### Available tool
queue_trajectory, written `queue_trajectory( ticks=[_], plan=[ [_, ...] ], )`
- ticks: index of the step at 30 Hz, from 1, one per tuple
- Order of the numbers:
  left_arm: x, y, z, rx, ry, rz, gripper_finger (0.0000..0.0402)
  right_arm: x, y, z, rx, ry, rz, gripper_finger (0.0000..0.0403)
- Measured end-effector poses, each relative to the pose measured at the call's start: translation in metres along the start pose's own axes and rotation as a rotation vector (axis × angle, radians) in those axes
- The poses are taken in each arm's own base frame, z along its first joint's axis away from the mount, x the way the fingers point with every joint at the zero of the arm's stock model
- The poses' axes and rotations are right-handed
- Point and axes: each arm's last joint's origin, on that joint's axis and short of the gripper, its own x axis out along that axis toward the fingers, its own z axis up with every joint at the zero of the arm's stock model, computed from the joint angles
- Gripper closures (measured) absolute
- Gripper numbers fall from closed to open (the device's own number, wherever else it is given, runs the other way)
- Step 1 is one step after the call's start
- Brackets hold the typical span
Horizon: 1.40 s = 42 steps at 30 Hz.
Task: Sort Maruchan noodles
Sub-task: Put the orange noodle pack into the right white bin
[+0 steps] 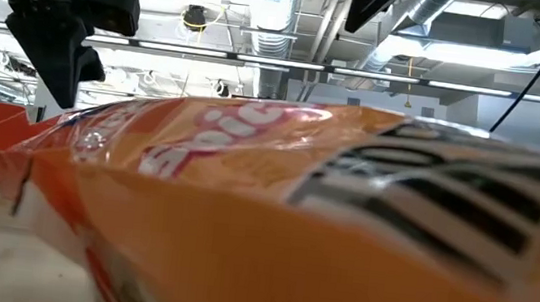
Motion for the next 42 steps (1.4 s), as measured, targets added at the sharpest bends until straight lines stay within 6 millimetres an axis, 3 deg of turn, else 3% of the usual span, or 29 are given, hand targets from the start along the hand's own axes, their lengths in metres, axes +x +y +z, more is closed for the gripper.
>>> queue_trajectory(
  ticks=[18, 29, 42],
  plan=[
    [-0.001, 0.019, 0.019, -0.097, -0.111, 0.024, 0.0207, 0.0, 0.0, -0.002, -0.003, 0.015, -0.004, 0.0198],
    [0.001, 0.001, 0.008, -0.105, -0.128, 0.068, 0.0207, 0.007, -0.001, -0.006, -0.007, 0.046, -0.012, 0.0198],
    [0.053, -0.009, 0.0, -0.051, 0.039, 0.178, 0.0207, 0.01, 0.0, -0.006, -0.004, 0.042, -0.011, 0.0198]
  ],
)
